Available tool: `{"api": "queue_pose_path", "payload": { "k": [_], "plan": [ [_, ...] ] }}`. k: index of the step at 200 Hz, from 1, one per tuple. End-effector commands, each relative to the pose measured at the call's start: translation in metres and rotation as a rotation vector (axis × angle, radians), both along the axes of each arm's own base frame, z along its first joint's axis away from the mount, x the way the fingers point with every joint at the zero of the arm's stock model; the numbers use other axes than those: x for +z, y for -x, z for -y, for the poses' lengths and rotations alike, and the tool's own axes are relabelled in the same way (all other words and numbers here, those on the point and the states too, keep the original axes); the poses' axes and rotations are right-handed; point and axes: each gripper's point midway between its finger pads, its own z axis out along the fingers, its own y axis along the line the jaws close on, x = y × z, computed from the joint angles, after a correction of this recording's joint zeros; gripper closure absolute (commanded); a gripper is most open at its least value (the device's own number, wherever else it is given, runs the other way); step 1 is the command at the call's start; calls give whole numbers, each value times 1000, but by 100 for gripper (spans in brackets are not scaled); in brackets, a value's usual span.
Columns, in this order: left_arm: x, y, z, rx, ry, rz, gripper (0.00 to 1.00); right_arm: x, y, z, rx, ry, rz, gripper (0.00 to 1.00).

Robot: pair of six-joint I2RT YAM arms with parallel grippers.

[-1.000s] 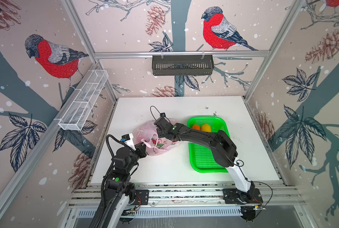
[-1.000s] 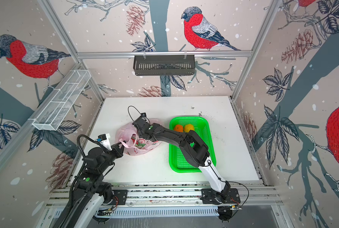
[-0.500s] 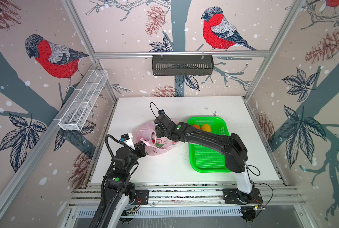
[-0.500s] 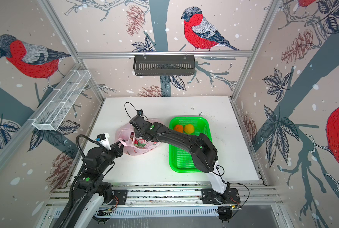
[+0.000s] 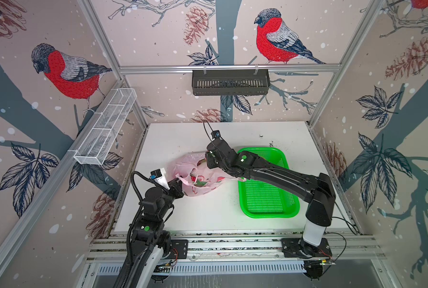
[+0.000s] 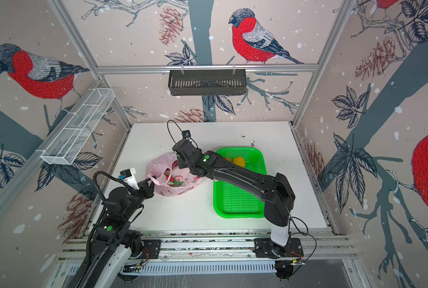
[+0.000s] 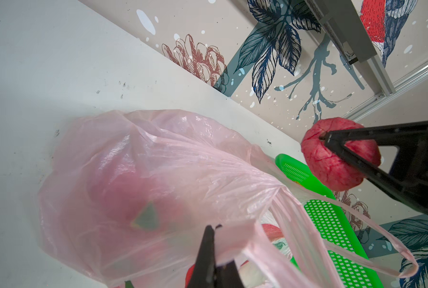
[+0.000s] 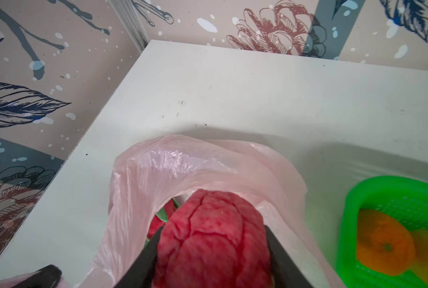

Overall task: Untie the knot of the plastic bag and take out the fruit
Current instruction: 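Lift the red fruit out and carry it over the green basket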

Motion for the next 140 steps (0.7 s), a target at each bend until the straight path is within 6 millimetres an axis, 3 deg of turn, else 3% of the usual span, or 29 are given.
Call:
{"api": "queue_pose_path", "payload": {
  "k": [1,26,98,140],
  "plan": [
    [8,-2,-2,10,-6,29,100,12,-6,25,-60,19,43,65],
    [7,-2,-1,6,-10,29,100,19,-11,60,-124,17,59,65],
    [4,-4,-2,8,-23,22,100,10,-22,179,-324,2,93,64],
    [5,-4,-4,19,-35,23,100,-9,-24,236,-403,22,65,63]
  ]
}}
